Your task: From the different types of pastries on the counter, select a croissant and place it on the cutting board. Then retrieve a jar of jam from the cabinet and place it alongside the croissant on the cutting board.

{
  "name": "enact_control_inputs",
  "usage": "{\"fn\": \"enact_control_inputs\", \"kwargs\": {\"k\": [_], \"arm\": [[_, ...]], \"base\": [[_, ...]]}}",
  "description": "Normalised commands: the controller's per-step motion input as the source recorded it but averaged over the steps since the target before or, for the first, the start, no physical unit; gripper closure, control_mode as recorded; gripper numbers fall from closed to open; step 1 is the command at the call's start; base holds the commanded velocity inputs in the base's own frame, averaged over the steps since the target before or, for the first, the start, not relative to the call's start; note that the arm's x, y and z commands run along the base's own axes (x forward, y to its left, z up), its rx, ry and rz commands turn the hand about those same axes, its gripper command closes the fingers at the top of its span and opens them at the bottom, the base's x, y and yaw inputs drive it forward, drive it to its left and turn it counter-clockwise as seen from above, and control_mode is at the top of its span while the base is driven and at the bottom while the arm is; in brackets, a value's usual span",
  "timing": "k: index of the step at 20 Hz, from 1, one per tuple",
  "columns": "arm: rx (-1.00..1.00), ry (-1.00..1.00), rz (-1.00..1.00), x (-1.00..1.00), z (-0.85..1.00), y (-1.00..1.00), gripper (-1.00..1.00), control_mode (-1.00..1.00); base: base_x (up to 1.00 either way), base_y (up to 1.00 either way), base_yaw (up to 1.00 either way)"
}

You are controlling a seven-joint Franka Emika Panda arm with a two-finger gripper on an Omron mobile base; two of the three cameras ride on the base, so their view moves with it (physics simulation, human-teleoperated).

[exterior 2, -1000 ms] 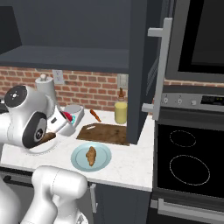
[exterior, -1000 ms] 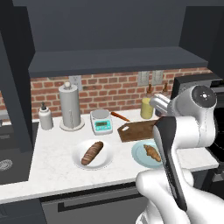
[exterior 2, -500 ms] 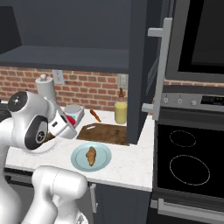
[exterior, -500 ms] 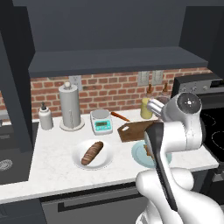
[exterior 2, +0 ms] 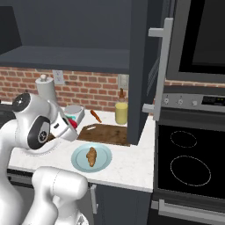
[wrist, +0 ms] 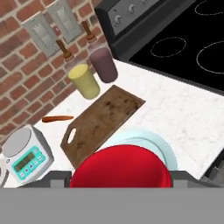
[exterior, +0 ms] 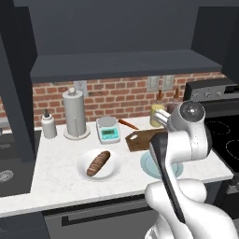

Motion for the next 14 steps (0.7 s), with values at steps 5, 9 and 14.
{"fn": "enact_control_inputs", "kwargs": {"k": [5,9,14], "arm": [[0.0,-0.13,-0.02,0.6,-0.05,-0.38,1.0,-1.0],[0.01,-0.09,-0.01,0.21,-0.09,-0.06,1.0,-1.0],[0.0,0.0,-0.01,0.1,-0.38,0.0,1.0,-1.0]], "base": [[0.0,0.0,0.0],[0.0,0.0,0.0],[0.0,0.0,0.0]]}}
